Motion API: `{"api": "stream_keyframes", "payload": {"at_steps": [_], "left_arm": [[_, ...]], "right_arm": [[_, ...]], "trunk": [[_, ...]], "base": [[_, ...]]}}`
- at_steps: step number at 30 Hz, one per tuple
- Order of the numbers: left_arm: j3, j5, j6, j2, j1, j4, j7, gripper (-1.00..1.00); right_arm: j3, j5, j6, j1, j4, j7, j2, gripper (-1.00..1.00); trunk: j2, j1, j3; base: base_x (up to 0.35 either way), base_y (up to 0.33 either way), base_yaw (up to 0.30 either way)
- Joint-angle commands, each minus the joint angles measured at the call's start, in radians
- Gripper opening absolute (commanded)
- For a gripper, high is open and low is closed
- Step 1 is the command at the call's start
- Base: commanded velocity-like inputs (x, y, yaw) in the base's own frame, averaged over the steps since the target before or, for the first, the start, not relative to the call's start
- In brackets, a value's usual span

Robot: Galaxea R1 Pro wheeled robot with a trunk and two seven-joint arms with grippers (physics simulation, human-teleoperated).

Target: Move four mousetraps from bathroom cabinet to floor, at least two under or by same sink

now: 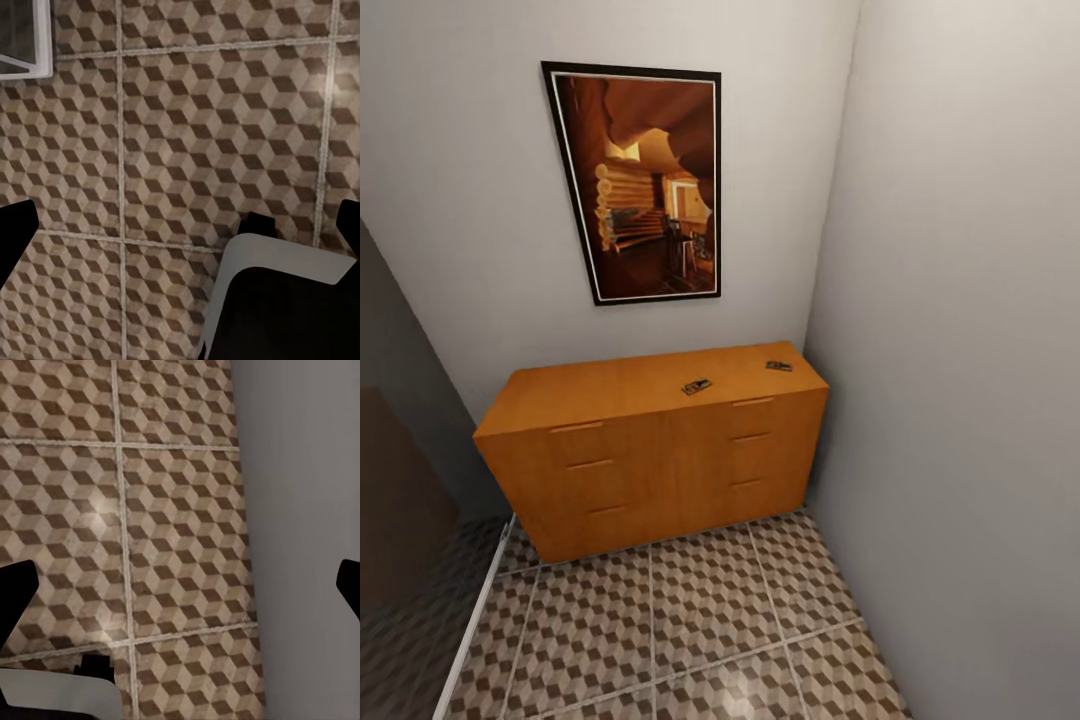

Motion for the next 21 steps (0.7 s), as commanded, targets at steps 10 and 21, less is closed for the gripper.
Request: {"api": "stream_keyframes", "payload": {"at_steps": [10,21], "left_arm": [[-0.007,0.007,-0.004,-0.002,-0.001,0.002,0.000,1.00],[-0.007,0.007,-0.004,-0.003,-0.001,0.002,-0.001,1.00]], "right_arm": [[0.009,-0.008,-0.005,0.001,0.000,-0.002,-0.001,1.00],[0.009,-0.008,-0.003,0.002,0.000,-0.001,-0.001,1.00]], "trunk": [[-0.002,0.001,-0.011],[-0.002,0.001,-0.012]], "base": [[0.010,0.000,0.000],[0.001,0.000,0.000]]}}
